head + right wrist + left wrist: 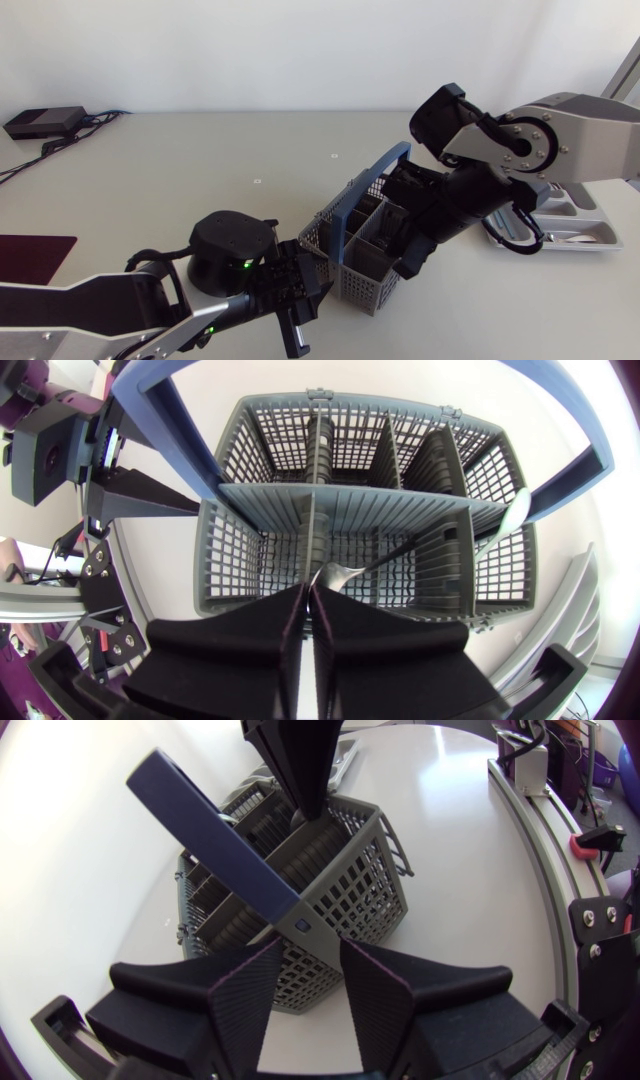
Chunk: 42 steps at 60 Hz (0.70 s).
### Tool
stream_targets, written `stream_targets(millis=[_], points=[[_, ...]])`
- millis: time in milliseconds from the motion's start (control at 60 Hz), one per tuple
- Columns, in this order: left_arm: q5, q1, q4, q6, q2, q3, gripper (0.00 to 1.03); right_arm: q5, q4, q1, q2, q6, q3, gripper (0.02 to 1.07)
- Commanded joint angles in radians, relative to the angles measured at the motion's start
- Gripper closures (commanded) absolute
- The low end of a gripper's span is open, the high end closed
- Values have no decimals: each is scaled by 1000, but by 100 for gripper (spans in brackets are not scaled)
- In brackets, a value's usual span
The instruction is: Sort the cutlery from the basket into the organizer compartments.
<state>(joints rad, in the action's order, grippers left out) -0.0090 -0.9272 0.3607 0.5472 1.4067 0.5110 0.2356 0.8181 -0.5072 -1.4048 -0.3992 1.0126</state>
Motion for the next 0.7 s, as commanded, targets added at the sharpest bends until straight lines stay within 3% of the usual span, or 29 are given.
stream_targets(millis=[0, 317, 500, 567, 683], points=[[-6, -10, 9, 13, 23, -14, 62, 33, -27, 22, 24, 17, -23, 101], [-8, -10, 9, 14, 23, -19, 62, 51, -68, 18, 33, 22, -46, 100], [-8, -12, 9, 14, 23, -22, 62, 56, -66, 19, 33, 28, -31, 90], [-8, -12, 9, 14, 21, -20, 62, 56, -66, 22, 33, 36, -25, 79], [-8, -12, 9, 14, 23, -20, 62, 56, -68, 27, 33, 37, -22, 76]])
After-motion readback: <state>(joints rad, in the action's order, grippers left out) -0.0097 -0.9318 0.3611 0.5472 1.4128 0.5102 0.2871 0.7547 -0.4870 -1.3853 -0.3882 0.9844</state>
